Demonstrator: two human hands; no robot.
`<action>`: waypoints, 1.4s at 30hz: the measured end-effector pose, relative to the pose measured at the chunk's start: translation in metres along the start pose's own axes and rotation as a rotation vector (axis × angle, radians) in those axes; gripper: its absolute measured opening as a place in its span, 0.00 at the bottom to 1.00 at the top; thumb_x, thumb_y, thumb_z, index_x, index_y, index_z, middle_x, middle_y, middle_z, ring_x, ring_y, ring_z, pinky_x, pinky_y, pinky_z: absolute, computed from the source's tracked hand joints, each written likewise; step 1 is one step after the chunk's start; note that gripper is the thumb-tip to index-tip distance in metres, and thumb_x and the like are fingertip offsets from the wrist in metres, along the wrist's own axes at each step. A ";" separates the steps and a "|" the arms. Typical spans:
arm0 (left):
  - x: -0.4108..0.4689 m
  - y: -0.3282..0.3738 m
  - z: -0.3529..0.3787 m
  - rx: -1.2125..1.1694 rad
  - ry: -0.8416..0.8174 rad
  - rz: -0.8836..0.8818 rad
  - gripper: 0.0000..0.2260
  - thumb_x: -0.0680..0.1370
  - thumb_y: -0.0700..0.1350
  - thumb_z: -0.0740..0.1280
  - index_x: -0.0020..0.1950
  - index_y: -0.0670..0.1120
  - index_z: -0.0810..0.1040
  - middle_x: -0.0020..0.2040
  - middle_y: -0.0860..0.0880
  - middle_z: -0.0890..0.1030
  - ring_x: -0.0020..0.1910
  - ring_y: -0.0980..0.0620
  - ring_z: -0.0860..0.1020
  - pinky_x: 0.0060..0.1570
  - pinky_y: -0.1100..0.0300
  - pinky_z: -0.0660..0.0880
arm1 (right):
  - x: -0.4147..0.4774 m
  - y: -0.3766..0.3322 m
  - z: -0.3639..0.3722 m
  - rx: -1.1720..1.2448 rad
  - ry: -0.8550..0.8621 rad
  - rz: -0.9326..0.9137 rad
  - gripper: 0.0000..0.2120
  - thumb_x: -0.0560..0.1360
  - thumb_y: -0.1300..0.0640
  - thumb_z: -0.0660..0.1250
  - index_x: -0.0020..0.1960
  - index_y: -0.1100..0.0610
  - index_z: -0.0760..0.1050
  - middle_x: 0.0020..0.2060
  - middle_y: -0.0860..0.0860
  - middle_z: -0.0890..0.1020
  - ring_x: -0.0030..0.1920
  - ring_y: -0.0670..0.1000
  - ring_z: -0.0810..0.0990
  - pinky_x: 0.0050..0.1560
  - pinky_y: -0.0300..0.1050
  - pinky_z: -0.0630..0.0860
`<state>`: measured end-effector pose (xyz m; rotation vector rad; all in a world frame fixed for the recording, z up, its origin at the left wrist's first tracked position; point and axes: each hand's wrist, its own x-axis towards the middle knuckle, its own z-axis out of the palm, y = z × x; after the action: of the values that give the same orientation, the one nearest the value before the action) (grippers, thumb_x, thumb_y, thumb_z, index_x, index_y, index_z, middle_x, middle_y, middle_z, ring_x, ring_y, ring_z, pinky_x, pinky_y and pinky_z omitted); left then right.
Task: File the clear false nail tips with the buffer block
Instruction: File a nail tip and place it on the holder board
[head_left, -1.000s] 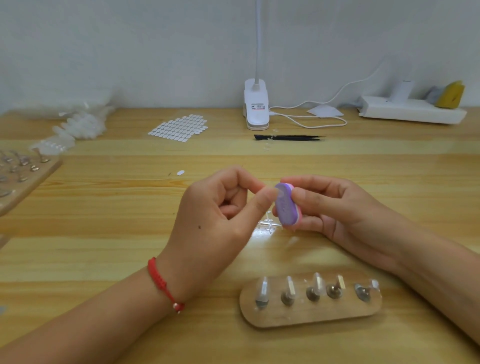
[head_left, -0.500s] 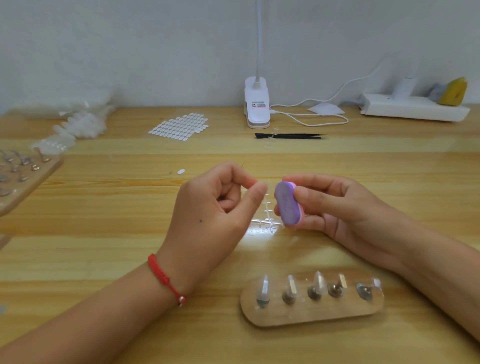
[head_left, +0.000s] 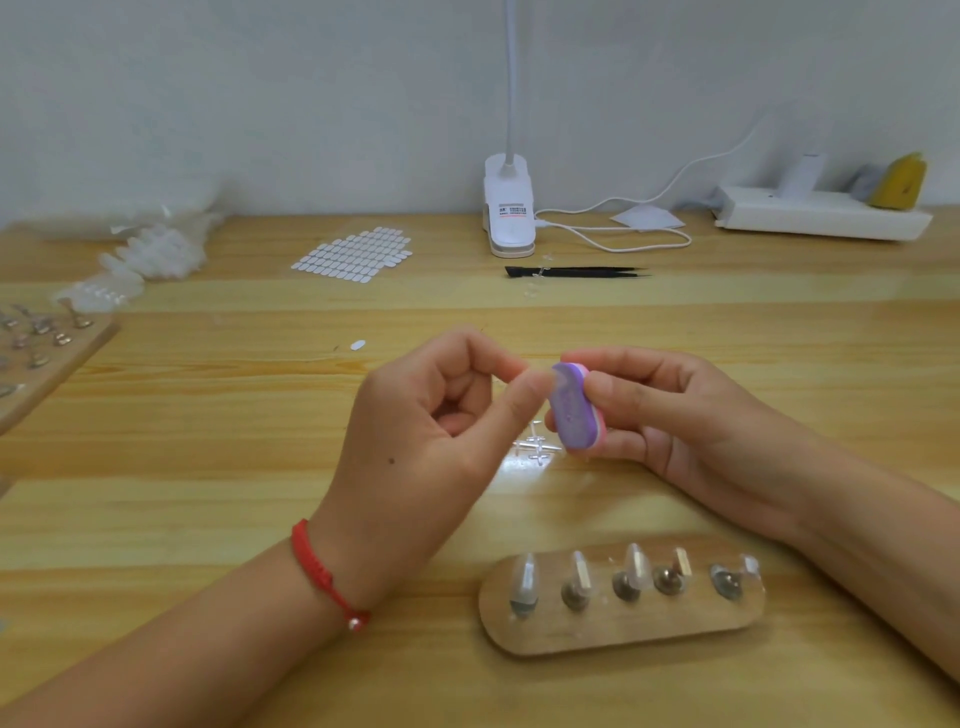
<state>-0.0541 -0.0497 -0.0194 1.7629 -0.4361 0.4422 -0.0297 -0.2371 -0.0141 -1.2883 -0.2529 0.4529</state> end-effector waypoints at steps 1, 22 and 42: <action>-0.001 0.000 0.002 0.013 -0.032 0.008 0.08 0.72 0.52 0.71 0.36 0.51 0.76 0.25 0.53 0.62 0.24 0.59 0.58 0.26 0.72 0.58 | 0.000 0.000 0.000 -0.001 -0.008 0.000 0.10 0.66 0.57 0.75 0.48 0.53 0.86 0.44 0.53 0.86 0.42 0.46 0.84 0.40 0.37 0.80; 0.001 -0.002 0.003 0.102 -0.018 -0.008 0.08 0.72 0.48 0.71 0.36 0.49 0.76 0.24 0.53 0.61 0.23 0.59 0.58 0.26 0.71 0.58 | 0.000 -0.001 0.000 0.006 -0.012 0.006 0.11 0.64 0.57 0.77 0.47 0.52 0.86 0.42 0.52 0.86 0.41 0.46 0.85 0.40 0.37 0.80; 0.007 -0.001 0.000 -0.108 0.005 -0.243 0.06 0.67 0.53 0.70 0.35 0.51 0.80 0.28 0.53 0.63 0.23 0.59 0.59 0.24 0.71 0.59 | 0.000 0.002 0.001 -0.020 -0.013 -0.019 0.18 0.63 0.58 0.75 0.54 0.52 0.84 0.46 0.53 0.86 0.46 0.50 0.85 0.43 0.40 0.80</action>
<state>-0.0475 -0.0501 -0.0166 1.6839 -0.2331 0.2459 -0.0300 -0.2360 -0.0157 -1.3013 -0.2811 0.4441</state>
